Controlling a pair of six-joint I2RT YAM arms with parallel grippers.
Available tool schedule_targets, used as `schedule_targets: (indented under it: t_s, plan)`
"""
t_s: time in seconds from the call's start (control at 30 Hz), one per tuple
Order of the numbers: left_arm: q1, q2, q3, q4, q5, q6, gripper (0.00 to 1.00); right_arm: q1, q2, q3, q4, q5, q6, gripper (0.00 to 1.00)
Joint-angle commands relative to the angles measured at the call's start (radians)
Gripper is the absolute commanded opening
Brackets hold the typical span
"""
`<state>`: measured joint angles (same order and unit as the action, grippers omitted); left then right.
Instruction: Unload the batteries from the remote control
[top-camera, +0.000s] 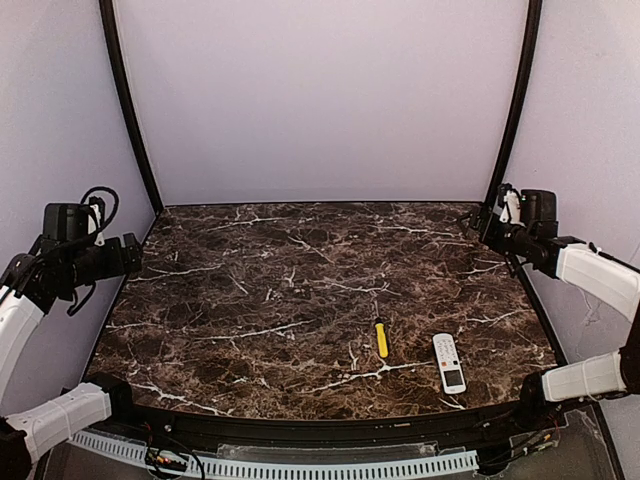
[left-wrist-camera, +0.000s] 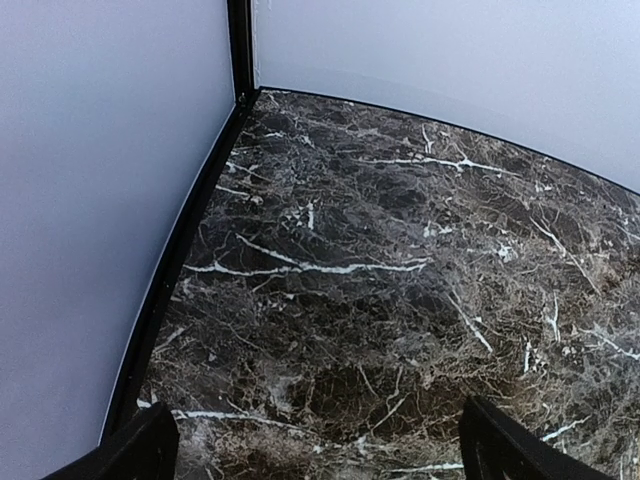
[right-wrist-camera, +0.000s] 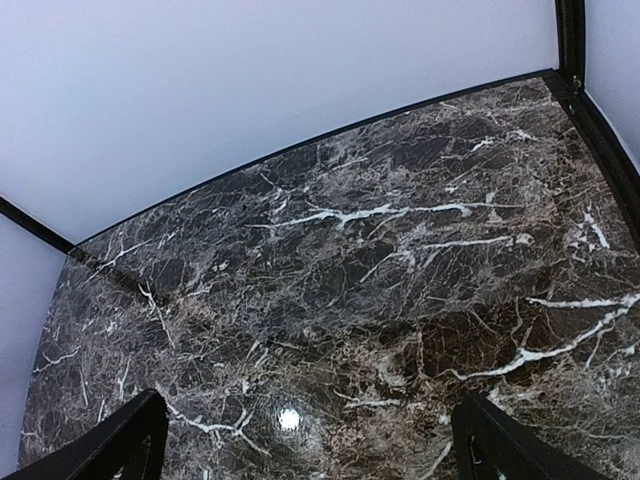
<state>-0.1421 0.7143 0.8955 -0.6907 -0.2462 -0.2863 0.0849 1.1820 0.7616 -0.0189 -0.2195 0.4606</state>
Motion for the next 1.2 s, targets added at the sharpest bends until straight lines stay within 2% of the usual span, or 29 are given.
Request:
schedule_targets:
  t_s: [0.0,0.33,0.47,0.67,0.87,1.17]
  plan:
    - [-0.003,0.005,0.009,-0.084,0.034,0.035,0.98,-0.004,-0.011,0.013,-0.079,-0.032,0.036,0.98]
    - [-0.003,-0.031,-0.054,-0.027,0.043,0.053,0.99,0.006,0.004,0.047,-0.252,-0.181,0.100,0.98]
    - [-0.003,-0.054,-0.068,-0.017,0.044,0.053,0.99,0.033,-0.012,0.070,-0.406,-0.123,0.125,0.99]
    - [-0.003,-0.070,-0.077,-0.010,0.047,0.053,0.98,0.096,-0.073,0.054,-0.548,-0.005,0.191,0.99]
    - [-0.003,-0.088,-0.085,-0.006,0.053,0.052,0.99,0.186,-0.105,0.009,-0.622,0.059,0.278,0.99]
    - [-0.002,-0.094,-0.088,-0.003,0.051,0.050,0.98,0.393,-0.058,-0.032,-0.714,0.147,0.380,0.99]
